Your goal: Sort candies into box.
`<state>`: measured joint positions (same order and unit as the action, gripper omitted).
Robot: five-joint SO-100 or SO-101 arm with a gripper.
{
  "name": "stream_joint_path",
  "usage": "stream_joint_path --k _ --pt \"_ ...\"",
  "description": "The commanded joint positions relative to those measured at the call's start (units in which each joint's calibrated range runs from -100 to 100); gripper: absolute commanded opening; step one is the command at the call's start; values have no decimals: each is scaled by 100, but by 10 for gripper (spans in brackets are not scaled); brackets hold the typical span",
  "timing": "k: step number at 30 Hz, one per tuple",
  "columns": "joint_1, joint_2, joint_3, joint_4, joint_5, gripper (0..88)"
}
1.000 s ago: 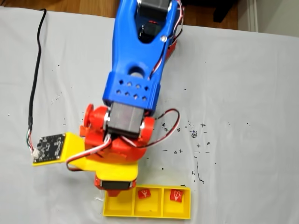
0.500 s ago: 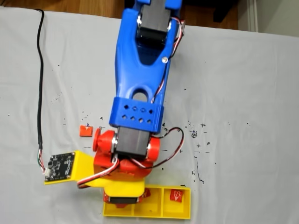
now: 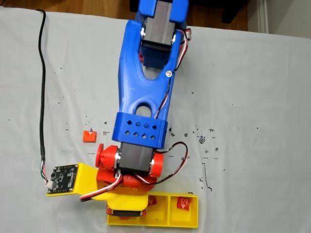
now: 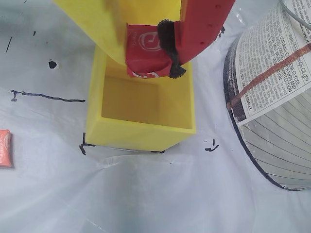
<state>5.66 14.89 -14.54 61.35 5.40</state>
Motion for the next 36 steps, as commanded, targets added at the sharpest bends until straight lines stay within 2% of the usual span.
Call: stream_joint_path --k 1,8,12,18,21,23,29,36 --pt "-31 -242 -471 -81 63 184" --pt "-13 -251 -471 -24 39 298" --pt "5 -293 -471 1 44 291" --pt "32 -471 -371 42 88 217" --pt "50 -607 -244 58 98 132" --pt "68 -777 -43 99 107 2" --pt "114 -1302 530 206 132 2" --pt "422 -2176 1677 328 474 2"
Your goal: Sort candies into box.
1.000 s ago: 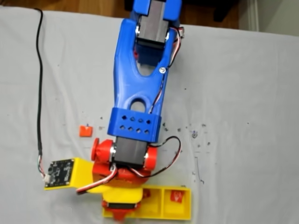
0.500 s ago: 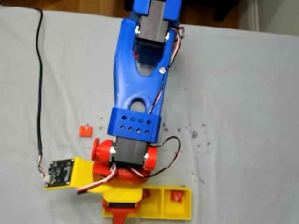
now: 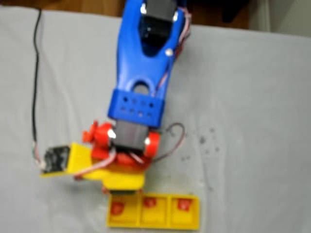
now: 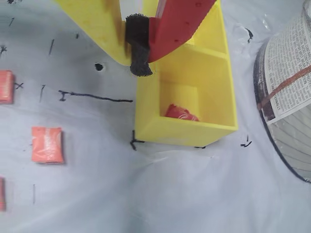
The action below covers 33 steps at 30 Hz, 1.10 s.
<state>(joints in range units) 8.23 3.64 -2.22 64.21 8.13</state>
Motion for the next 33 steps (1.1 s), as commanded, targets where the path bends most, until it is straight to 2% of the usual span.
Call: stream_joint_path --k 1,13,22,33 --pt "218 -1195 646 43 249 2" --pt "535 -2450 2858 -154 557 2" --pt "490 -2026 2885 -154 508 3" --pt "472 -1780 3040 -39 625 244"
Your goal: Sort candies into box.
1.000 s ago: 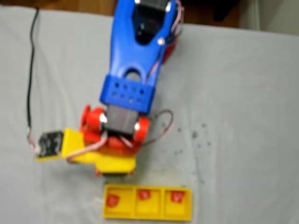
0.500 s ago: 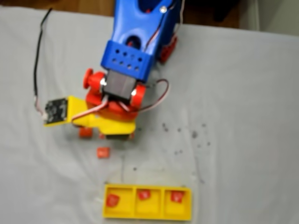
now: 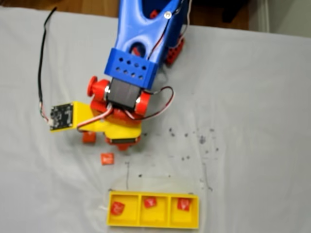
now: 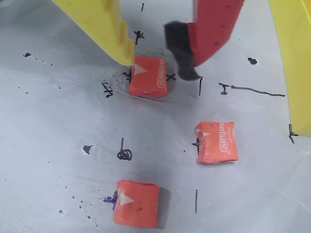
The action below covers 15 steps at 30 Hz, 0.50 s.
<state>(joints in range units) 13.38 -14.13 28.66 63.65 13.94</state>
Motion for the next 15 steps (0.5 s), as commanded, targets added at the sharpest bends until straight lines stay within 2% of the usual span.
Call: stream_joint_path --k 1,15 --pt "-43 30 -39 16 49 258" --pt "-170 234 61 -33 73 261"
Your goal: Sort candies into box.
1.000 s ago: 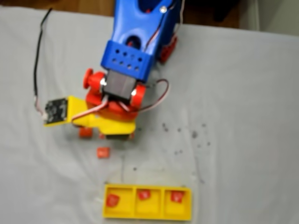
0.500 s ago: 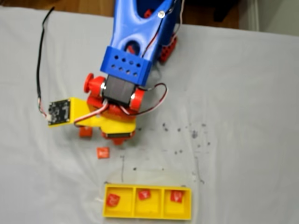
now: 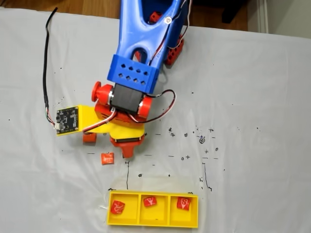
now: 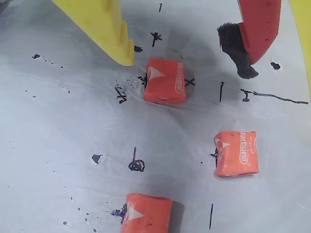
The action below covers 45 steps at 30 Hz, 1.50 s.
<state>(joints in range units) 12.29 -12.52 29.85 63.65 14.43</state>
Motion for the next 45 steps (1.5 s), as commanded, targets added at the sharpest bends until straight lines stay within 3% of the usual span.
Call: stream_joint_path --k 1,25,28,34,45 --pt "-70 133 -68 -49 20 262" --pt "-142 921 -150 -565 -10 259" --pt "-160 1040 -132 -655 -10 227" --pt "-124 972 -277 -442 49 20" --pt "-196 -37 -268 -450 -34 2"
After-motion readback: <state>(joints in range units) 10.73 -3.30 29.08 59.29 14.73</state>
